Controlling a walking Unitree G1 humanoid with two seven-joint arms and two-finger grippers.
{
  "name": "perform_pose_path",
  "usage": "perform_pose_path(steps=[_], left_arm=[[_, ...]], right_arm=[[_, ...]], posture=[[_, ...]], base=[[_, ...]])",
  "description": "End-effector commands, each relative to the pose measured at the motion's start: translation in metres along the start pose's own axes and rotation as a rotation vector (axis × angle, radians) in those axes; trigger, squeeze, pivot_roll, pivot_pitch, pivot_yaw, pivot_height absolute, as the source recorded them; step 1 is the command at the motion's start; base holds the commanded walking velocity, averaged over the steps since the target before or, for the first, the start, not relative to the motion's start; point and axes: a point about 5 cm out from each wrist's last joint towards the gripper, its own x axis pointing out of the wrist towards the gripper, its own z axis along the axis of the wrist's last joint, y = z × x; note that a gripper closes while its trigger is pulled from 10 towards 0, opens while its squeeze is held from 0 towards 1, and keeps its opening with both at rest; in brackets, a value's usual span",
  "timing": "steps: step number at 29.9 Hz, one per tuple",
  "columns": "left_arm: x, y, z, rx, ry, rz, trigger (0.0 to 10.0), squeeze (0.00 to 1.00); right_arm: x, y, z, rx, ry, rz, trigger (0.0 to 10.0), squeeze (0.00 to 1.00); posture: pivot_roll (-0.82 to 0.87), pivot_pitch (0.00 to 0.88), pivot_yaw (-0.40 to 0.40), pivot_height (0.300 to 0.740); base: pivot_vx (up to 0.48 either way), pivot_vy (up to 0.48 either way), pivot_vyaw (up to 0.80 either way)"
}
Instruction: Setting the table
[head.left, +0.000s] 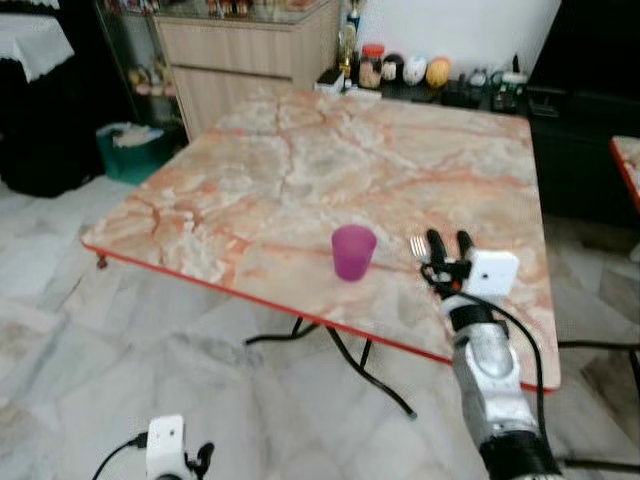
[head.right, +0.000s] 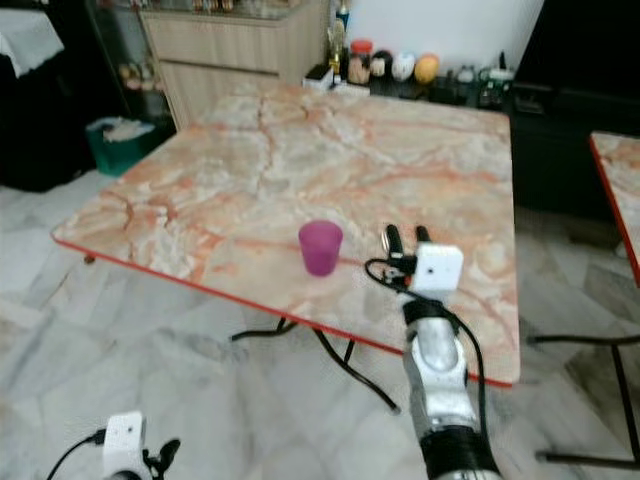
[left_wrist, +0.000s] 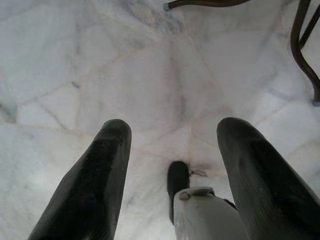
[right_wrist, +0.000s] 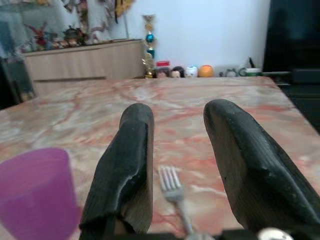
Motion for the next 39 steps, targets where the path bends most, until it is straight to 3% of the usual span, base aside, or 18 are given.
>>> perform_pose_path(steps=[1,4,8,14,30,39], left_arm=[[-0.001,0.003,-0.002,-0.006,0.004,0.004,10.0,0.00],[-0.001,0.002,-0.002,-0.005,0.004,0.001,10.0,0.00],[-0.001,0.001,-0.002,-0.002,0.003,-0.002,10.0,0.00],[-0.001,0.000,-0.002,-0.013,0.005,-0.005,10.0,0.00],[0.000,-0.002,0.000,-0.012,-0.009,-0.012,10.0,0.00],[0.000,-0.003,0.001,-0.006,-0.022,-0.011,10.0,0.00]], right_arm=[[-0.001,-0.003,-0.008,-0.007,0.060,-0.026,10.0,0.00],[-0.001,-0.013,-0.018,0.003,0.136,-0.087,10.0,0.00],[0.002,-0.012,-0.021,0.017,0.172,-0.055,10.0,0.00],[0.011,-0.005,-0.016,0.021,0.166,-0.029,10.0,0.00],[0.016,-0.003,-0.013,0.038,0.151,-0.034,10.0,0.00],[0.014,-0.002,-0.014,0.044,0.149,-0.036,10.0,0.00]], posture=[[-0.06,0.000,0.009,0.740],[-0.06,0.000,0.008,0.740],[-0.06,0.000,0.006,0.740],[-0.05,0.000,-0.001,0.740],[-0.05,0.000,-0.003,0.740],[-0.05,0.000,-0.002,0.740]], base=[[0.000,0.000,0.00],[0.000,0.000,0.00],[0.000,0.000,0.00],[0.000,0.000,0.00],[0.221,0.000,0.00],[0.000,0.000,0.00]])
